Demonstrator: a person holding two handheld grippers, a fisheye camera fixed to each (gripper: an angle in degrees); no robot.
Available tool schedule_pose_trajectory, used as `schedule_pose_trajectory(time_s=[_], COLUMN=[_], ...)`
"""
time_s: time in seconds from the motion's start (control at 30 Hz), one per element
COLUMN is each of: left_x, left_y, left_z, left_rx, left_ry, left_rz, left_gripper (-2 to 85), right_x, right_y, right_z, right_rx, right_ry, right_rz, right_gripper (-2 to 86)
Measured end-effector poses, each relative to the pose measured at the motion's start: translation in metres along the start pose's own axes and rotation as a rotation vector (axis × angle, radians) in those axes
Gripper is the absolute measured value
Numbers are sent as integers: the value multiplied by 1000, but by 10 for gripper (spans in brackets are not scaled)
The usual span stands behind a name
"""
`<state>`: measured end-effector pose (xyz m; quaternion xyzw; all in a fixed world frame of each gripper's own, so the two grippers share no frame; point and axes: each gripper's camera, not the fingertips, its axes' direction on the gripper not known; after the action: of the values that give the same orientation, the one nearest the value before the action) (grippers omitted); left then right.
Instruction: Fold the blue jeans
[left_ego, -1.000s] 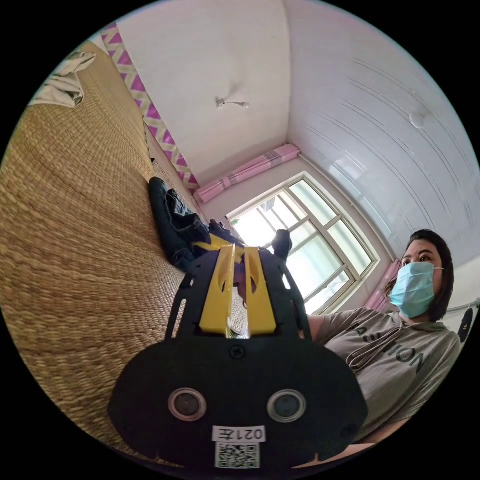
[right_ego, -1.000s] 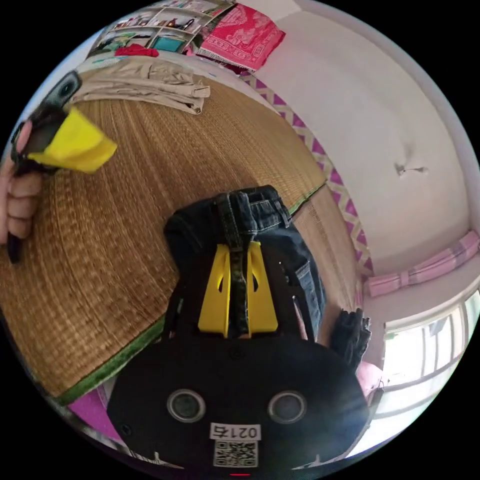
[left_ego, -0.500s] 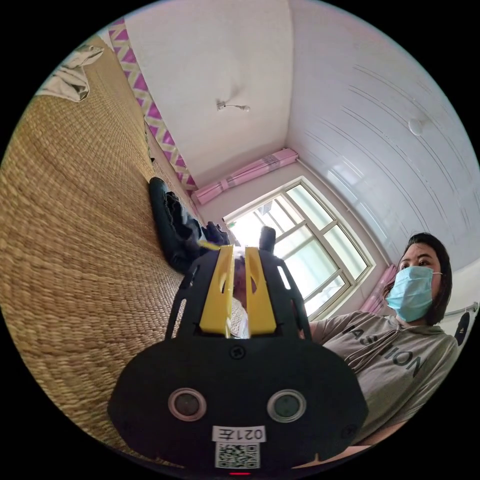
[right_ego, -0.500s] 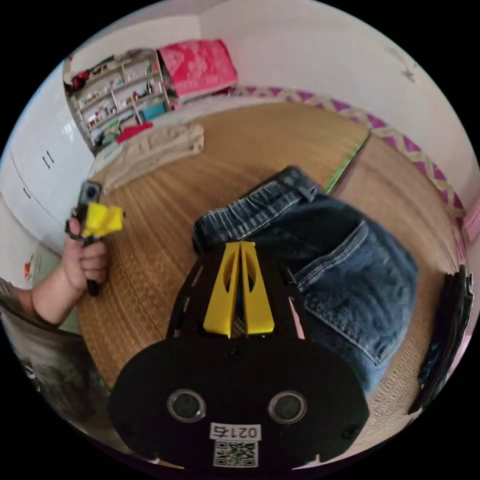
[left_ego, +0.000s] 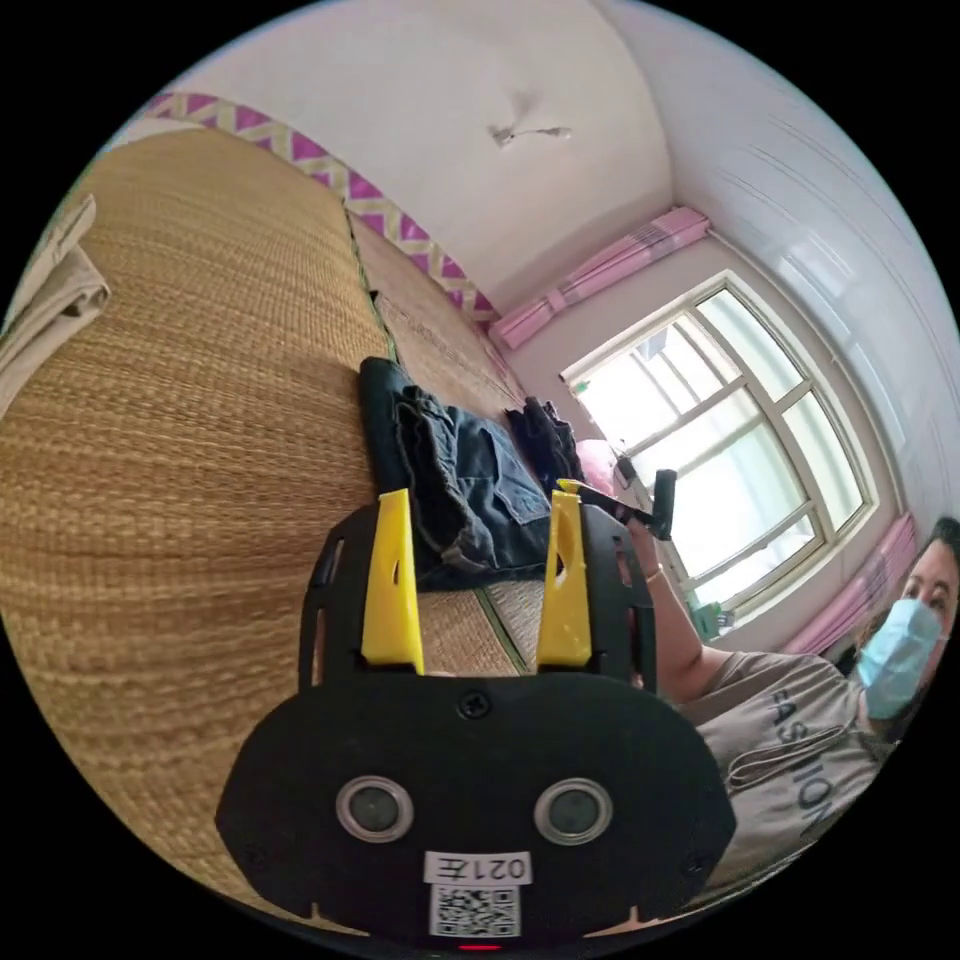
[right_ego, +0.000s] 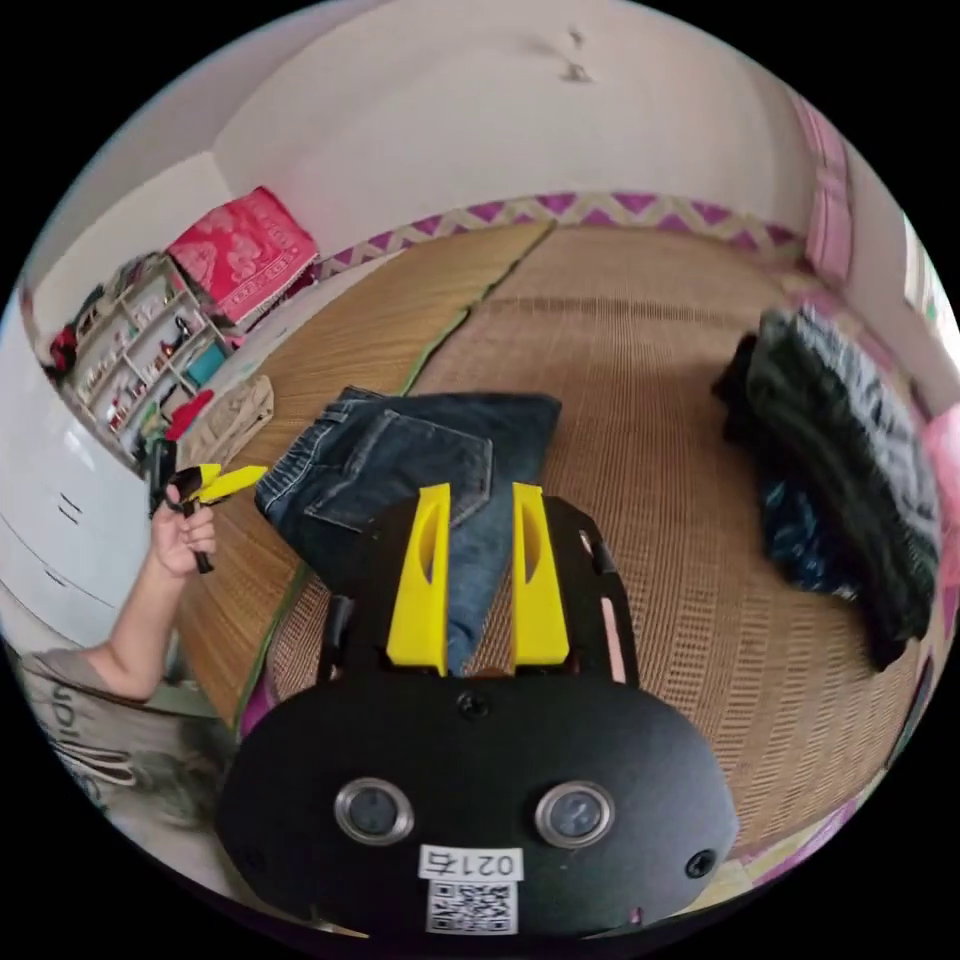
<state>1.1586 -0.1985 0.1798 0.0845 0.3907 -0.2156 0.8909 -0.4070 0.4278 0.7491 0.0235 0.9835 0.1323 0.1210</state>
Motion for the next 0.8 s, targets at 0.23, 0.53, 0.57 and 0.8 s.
schedule_pose_trajectory(time_s=[0.23, 0.53, 0.57, 0.8], left_x=[-23, 6, 5, 23], left_y=[-42, -61, -59, -25], left_z=[50, 129, 127, 35], left_rx=[-140, -357, -346, -89], left_ry=[-44, -297, -279, -76], left_rz=[-120, -82, -86, -100], left_gripper=[227, 73, 69, 56], right_x=[181, 256, 258, 186], right_y=[60, 74, 73, -4], right_z=[84, 166, 162, 94], right_rx=[-96, -156, -148, -128], right_ry=[-398, -760, -749, -614], right_rz=[428, 548, 530, 204], right_gripper=[136, 67, 63, 57])
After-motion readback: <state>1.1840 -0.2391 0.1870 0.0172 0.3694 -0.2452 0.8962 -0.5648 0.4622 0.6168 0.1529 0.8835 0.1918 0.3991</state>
